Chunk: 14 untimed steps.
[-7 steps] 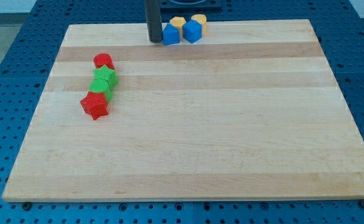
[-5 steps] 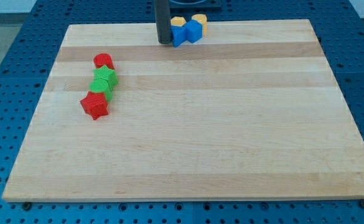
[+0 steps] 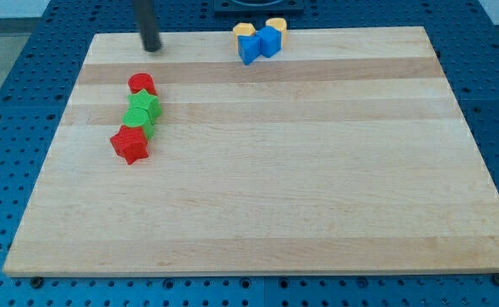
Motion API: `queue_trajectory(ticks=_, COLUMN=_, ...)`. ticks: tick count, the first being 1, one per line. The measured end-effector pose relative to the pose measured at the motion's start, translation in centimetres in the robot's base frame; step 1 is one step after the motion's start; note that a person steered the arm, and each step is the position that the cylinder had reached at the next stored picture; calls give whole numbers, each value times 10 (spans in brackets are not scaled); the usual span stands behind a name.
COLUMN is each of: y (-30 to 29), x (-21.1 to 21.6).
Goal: Move red circle at the bottom of blue cube
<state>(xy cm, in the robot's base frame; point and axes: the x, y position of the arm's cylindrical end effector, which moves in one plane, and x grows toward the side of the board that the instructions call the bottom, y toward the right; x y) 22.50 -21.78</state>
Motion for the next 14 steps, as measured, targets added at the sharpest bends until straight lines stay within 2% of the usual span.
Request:
queue_trajectory(ticks=1, y=-59, x=15)
queue_trajectory(ticks=3, y=-52, x=104)
queue_trajectory(ticks=4, y=-14, x=119)
queue_trajectory(ticks=8, y=166, x=113)
queue_trajectory(ticks=9, y=177, x=98)
queue_trajectory(ticks=10, y=131, x=111)
queue_trajectory(ticks=11, y=117, x=94)
queue_trajectory(ticks=12, y=120, x=76)
queue_trajectory(ticks=14, y=173, x=84)
